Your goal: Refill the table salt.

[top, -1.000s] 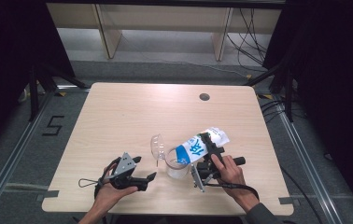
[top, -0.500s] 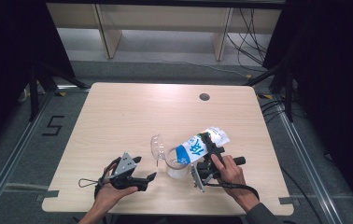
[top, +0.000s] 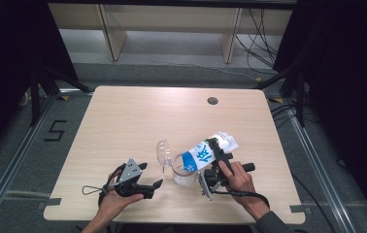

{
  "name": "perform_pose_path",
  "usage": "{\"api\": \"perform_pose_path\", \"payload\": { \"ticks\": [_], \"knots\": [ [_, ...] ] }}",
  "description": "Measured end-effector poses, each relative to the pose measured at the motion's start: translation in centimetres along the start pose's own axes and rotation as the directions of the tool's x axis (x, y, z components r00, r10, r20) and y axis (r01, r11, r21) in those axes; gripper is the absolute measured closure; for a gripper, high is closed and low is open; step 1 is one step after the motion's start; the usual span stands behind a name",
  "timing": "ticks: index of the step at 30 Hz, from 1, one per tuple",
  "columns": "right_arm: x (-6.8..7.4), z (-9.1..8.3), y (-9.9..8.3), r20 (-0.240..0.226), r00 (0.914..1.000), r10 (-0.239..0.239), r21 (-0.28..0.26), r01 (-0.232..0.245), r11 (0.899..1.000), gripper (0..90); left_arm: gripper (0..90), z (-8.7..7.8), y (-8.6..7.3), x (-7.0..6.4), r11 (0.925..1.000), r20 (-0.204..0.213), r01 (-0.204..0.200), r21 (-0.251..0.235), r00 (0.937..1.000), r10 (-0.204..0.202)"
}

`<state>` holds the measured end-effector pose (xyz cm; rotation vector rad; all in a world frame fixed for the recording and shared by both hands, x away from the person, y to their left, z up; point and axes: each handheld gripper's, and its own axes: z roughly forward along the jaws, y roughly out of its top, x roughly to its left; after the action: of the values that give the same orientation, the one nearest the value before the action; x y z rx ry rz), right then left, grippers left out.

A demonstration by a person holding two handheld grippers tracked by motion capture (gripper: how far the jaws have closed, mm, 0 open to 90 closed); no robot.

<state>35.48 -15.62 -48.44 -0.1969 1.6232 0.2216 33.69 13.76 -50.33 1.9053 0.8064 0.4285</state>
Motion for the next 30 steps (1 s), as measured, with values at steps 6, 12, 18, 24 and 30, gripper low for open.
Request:
{"api": "perform_pose_path", "payload": {
  "ticks": [6,12,18,24,30],
  "knots": [
    [-0.02,-0.01,-0.06,0.002,1.0000,0.000,-0.001,0.000,1.000,50.4,16.6,-0.04,0.00,0.05,1.0000,-0.005,-0.002,-0.001,1.0000,0.002],
    [0.22,-0.09,-0.11,0.004,0.9991,0.042,0.018,-0.042,0.999,50.6,16.6,0.00,-0.01,0.01,1.0000,0.000,0.001,0.001,1.0000,-0.001],
    [0.21,-0.07,-0.13,0.010,0.9991,0.041,0.015,-0.041,0.999,50.8,16.5,0.01,-0.02,0.02,1.0000,0.000,0.002,-0.001,1.0000,-0.002],
    [0.28,-0.09,-0.04,0.005,0.9993,0.038,0.015,-0.038,0.999,51.2,16.6,0.03,-0.03,0.01,1.0000,0.000,0.005,-0.001,1.0000,-0.005],
    [0.09,-0.03,-0.01,0.003,0.9999,0.011,0.006,-0.011,1.000,51.5,16.6,0.07,-0.05,-0.01,0.9999,0.001,0.010,0.001,0.9999,-0.010]
  ]
}}
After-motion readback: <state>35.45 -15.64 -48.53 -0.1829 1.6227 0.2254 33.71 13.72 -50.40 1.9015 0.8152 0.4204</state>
